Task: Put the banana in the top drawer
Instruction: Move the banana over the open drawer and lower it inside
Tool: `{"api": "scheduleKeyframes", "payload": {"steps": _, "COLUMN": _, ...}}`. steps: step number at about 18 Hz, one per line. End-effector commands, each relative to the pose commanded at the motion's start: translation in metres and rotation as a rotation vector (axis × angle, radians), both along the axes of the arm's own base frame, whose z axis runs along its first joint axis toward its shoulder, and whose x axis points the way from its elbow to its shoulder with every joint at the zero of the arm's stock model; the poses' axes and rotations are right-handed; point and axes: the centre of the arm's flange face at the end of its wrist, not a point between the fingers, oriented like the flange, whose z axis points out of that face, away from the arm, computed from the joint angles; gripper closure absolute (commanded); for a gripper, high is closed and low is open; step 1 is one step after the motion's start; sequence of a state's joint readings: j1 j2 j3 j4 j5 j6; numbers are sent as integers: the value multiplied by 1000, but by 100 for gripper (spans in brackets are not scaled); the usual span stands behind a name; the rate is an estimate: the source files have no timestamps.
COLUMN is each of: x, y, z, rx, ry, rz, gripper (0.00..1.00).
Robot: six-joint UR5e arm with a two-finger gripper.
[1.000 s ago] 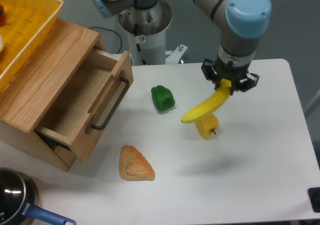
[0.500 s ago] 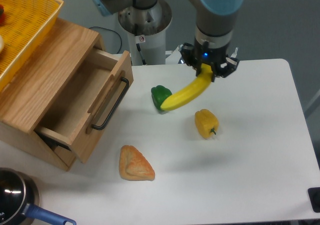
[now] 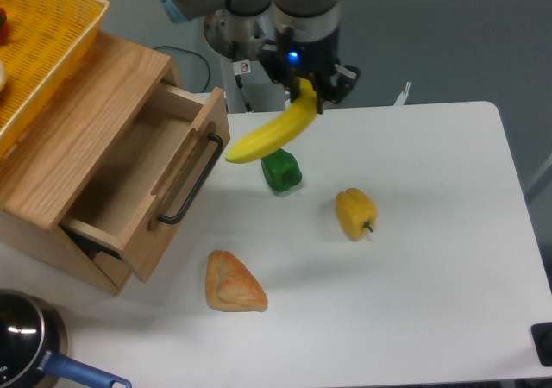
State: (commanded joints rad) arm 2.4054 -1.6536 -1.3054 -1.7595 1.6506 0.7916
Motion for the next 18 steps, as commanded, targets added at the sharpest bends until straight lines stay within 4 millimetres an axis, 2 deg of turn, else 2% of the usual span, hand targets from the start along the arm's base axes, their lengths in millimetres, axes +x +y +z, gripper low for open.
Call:
{"api": "scheduleKeyframes", "payload": {"steps": 5, "x": 26, "y": 17, "z": -2, "rx": 0, "ry": -2, "rz": 1, "gripper": 87}}
{"api": "scheduleKeyframes", "payload": {"steps": 9, "x": 47, "y": 34, "z": -15, "rx": -14, "ry": -18, "rz": 17, "gripper": 87}}
{"api": "scheduleKeyframes", "payload": {"steps": 18, "x": 90, "y": 53, "z": -30, "rx": -29, "ry": -48, "rz": -10, "gripper": 86}}
